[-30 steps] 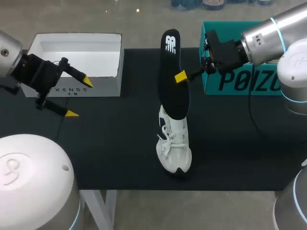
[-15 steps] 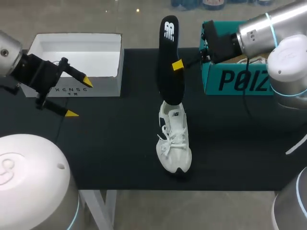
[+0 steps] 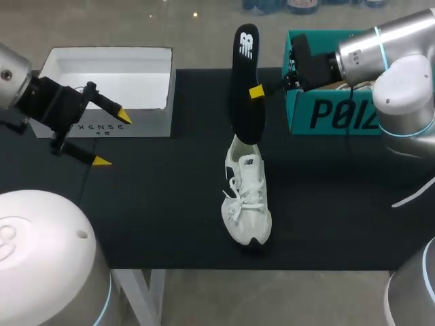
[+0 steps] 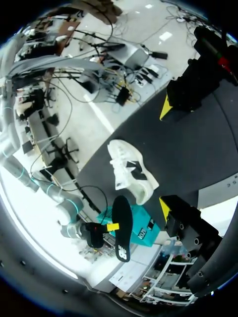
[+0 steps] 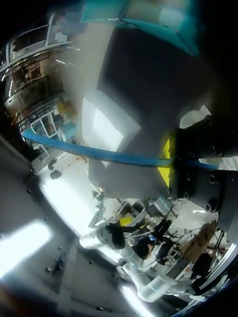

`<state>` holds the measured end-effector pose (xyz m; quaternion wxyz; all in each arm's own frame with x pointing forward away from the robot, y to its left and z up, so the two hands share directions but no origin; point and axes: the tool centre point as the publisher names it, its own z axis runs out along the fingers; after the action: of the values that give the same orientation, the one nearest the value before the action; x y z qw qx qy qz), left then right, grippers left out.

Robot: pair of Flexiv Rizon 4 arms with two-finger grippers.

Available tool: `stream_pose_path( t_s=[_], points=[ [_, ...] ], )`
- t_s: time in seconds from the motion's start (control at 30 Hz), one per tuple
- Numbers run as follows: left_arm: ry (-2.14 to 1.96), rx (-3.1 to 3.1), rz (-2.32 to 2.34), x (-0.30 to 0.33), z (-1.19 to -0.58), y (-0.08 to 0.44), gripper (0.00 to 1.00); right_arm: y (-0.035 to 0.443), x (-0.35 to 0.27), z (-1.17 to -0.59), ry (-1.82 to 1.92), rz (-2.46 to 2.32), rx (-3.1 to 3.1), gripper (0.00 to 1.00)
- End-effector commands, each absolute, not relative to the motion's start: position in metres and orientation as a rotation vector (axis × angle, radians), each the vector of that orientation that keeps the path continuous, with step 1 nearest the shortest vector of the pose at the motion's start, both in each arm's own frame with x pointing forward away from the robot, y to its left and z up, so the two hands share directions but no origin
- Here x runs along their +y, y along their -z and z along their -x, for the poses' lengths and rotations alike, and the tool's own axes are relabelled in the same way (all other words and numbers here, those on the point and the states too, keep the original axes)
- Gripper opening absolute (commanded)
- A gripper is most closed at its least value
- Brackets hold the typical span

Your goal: Take the shoe out of the shoebox, open the shoe tongue, remove and reinsert the insole, then place the shoe into the shoebox

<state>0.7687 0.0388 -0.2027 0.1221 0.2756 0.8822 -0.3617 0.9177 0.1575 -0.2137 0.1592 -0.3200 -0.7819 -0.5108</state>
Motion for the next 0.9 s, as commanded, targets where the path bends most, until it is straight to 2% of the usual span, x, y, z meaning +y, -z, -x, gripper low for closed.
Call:
stream_pose_path(
  t_s=[0.03,0.57,0.9],
  points=[
    [1.05,2.579,-0.804,0.039,-0.768,0.202,1.0,0.23,0.158,-0.926,1.455,0.911,-2.235,0.0],
    [1.05,2.579,-0.804,0.039,-0.768,0.202,1.0,0.278,0.153,-0.94,1.412,1.025,-2.233,0.0],
    [1.05,2.579,-0.804,0.039,-0.768,0.202,1.0,0.294,0.146,-0.921,1.397,1.058,-2.201,0.0]
  ],
)
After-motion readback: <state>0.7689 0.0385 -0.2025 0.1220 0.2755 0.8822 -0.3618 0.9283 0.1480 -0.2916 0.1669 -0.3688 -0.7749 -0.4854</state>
